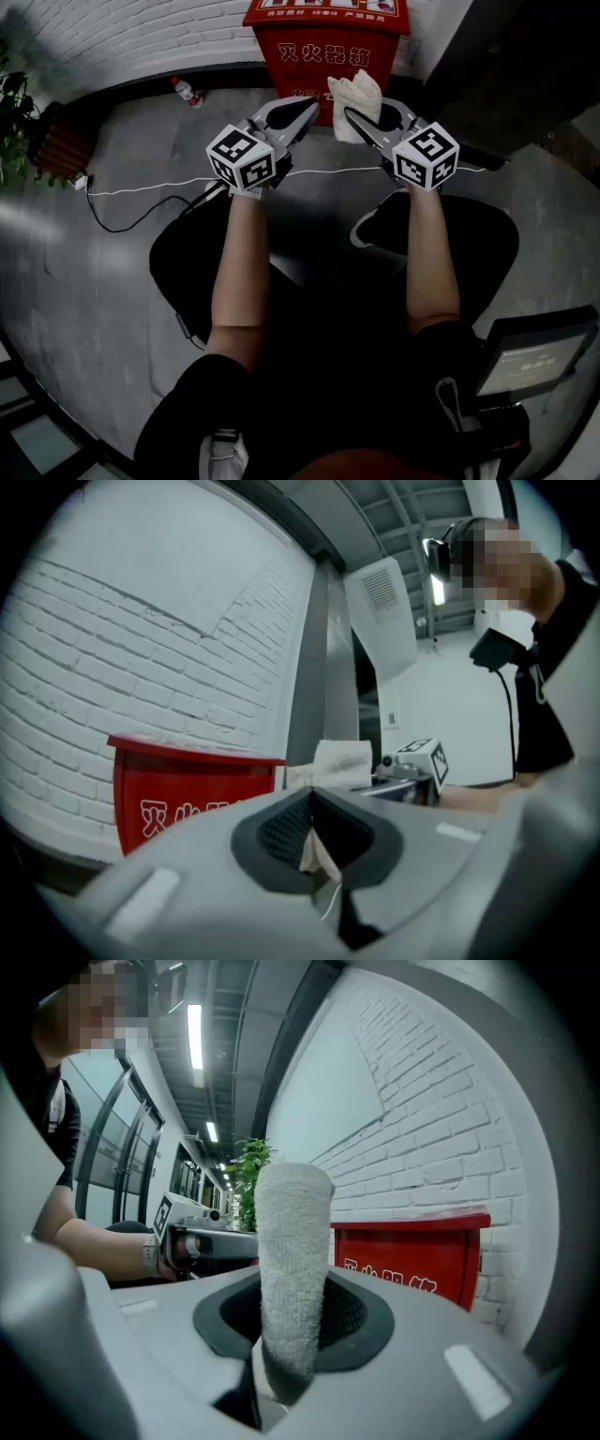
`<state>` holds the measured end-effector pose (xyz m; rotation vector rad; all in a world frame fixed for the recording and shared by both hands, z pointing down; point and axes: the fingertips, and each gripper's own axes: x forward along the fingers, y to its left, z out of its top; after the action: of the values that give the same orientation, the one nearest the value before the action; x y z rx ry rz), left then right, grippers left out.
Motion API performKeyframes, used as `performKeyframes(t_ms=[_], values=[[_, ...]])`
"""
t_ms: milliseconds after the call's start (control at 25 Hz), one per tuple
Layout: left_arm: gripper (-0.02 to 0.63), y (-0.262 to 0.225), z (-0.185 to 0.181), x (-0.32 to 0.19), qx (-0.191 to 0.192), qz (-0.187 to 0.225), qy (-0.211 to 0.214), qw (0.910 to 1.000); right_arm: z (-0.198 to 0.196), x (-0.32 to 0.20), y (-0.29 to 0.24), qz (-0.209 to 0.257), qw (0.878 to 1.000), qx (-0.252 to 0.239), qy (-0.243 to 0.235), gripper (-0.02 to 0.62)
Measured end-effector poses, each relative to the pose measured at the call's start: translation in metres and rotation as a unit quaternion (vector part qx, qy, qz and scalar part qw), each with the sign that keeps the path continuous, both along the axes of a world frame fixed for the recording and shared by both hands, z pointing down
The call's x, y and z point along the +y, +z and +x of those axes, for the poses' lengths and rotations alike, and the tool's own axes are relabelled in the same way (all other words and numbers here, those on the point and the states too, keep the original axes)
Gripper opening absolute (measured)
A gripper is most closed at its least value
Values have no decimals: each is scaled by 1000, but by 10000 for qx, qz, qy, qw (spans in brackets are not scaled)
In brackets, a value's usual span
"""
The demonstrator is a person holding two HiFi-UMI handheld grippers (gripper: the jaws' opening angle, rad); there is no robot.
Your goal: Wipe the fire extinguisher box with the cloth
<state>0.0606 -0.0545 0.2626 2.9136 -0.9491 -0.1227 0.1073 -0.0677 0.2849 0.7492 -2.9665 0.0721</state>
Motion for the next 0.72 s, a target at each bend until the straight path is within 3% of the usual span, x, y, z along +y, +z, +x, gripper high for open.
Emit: performKeyframes(t_ms=[400,480,600,720], values=[[0,0,11,-47,-33,-26,296,9996,8,-63,2,81,9945,208,1025,107],[0,-2,14,-57,-17,-39,375,9993,12,-78,4,297,9881,561,1403,107],[0,-5,17,-75,48,-38,446,9990,18,-102,8,787,9686,1322,1952,107],[0,1,17,-94,27,-53,438,9990,18,-118,13,956,9572,1689,2146,107]])
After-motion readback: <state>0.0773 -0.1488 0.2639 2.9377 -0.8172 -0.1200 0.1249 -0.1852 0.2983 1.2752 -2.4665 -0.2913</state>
